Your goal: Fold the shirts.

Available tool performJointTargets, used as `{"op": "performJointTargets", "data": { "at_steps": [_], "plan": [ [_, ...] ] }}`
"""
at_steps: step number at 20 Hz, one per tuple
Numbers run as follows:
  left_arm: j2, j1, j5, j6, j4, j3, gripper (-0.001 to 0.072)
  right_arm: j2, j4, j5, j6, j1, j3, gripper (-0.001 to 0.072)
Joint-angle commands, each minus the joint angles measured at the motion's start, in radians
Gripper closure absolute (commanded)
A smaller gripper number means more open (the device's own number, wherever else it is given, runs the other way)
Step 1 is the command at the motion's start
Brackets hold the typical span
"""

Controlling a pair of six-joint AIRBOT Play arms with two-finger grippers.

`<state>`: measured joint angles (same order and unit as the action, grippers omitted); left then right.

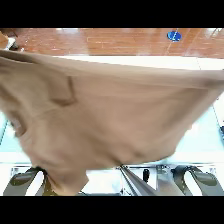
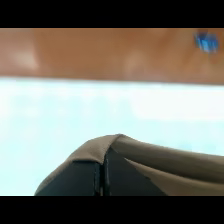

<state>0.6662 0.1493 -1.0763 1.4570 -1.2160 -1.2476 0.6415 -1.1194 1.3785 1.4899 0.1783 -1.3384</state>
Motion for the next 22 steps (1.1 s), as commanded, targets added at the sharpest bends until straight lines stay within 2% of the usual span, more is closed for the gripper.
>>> {"op": "performJointTargets", "data": {
  "at_steps": [1, 5, 7, 9, 12, 17, 19, 22],
  "plan": [
    [0.221, -0.002, 0.167, -0.021, 0.114, 0.103, 0.0693, 0.193, 0.095, -0.167, -0.091, -0.001, 0.129, 0.0688],
    [0.557, -0.035, 0.277, -0.027, 0.118, 0.031, 0.0693, 0.512, 0.173, -0.372, -0.158, -0.001, 0.120, 0.0688],
    [0.707, -0.063, 0.303, -0.021, 0.117, -0.042, 0.0693, 0.698, 0.223, -0.417, -0.175, -0.001, 0.054, 0.0688],
    [0.839, -0.090, 0.343, 0.014, 0.118, -0.127, 0.0693, 0.867, 0.232, -0.423, -0.169, -0.001, -0.056, 0.0688],
    [0.965, -0.132, 0.415, 0.061, 0.118, -0.206, 0.0693, 1.063, 0.237, -0.417, -0.102, -0.001, -0.236, 0.0688],
    [1.052, -0.142, 0.420, 0.191, 0.118, -0.249, 0.0693, 1.215, 0.250, -0.391, -0.026, -0.001, -0.369, 0.0688],
    [1.051, -0.122, 0.346, 0.162, 0.117, -0.263, 0.0692, 1.219, 0.250, -0.361, -0.028, 0.006, -0.371, 0.0688],
    [1.051, -0.065, 0.084, 0.014, 0.117, -0.314, 0.0692, 1.216, 0.250, -0.195, -0.063, 0.048, -0.409, 0.0687]
  ]
}}
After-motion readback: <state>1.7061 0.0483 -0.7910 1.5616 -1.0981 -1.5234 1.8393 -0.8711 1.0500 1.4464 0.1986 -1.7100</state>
